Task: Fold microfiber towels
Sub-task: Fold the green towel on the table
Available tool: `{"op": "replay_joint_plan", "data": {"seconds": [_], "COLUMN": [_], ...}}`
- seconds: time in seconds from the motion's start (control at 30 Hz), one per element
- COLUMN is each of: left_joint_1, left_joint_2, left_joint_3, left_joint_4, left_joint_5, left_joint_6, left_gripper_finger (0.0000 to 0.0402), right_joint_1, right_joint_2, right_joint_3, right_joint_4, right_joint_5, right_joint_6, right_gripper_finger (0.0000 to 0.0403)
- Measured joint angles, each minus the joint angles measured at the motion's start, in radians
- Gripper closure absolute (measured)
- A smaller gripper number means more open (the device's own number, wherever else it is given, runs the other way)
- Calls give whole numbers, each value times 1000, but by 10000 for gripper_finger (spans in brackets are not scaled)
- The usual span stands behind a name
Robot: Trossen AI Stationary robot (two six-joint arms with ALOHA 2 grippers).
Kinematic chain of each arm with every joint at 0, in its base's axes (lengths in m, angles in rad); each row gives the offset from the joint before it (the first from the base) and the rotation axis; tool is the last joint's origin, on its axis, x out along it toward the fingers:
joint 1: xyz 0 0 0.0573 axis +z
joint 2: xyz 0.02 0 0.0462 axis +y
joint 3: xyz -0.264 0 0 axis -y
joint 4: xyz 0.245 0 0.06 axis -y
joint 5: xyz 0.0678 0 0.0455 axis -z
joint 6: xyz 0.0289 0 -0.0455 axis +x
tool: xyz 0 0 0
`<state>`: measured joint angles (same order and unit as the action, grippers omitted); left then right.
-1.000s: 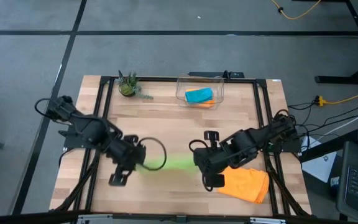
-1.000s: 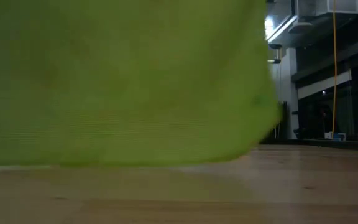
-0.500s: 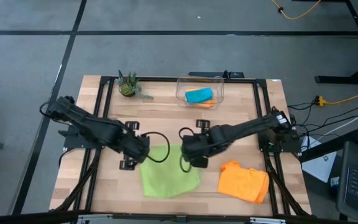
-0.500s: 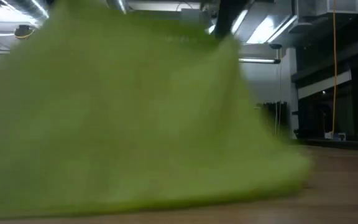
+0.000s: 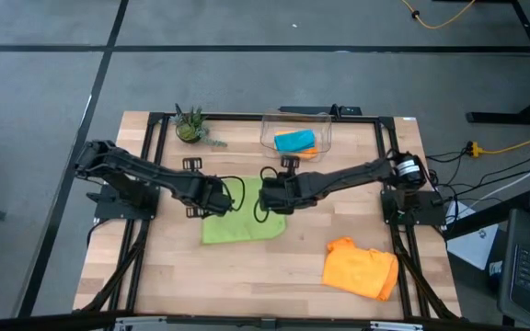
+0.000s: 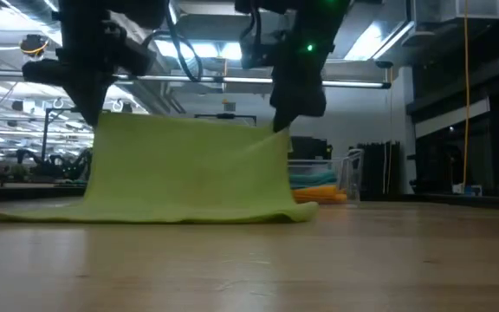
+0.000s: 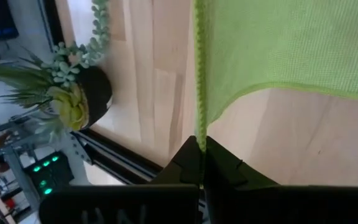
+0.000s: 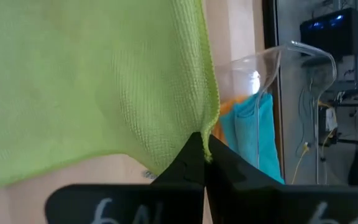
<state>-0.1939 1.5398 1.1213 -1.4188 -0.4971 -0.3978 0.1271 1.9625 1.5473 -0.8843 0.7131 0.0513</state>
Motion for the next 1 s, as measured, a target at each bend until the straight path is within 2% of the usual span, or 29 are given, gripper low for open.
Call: {"op": "replay_joint_plan", "data": {"seconds": [0.2, 0.3, 0.53, 0.73, 1.0], "left_joint_1": [-2, -26, -136, -243, -328], "left_joint_2": [0, 0, 0, 2, 100], "left_joint_3": [-11, -11, -11, -11, -11], "left_joint_4": [45, 50, 155, 209, 228], "left_joint_5": [5, 48, 113, 124, 125], "left_joint_6": [-16, -53, -152, -267, -360], "left_gripper_finger": [402, 402, 401, 401, 401], "right_joint_1": [13, 42, 112, 191, 262], "right_joint_2": [0, 0, -1, -1, -1], "right_joint_3": [-35, -35, -93, -181, -211], "right_joint_4": [41, 36, 82, 154, 268], "right_joint_5": [-6, -14, -38, -108, -109], "right_joint_6": [12, 32, 107, 204, 234], "right_gripper_finger": [403, 403, 403, 403, 403]}}
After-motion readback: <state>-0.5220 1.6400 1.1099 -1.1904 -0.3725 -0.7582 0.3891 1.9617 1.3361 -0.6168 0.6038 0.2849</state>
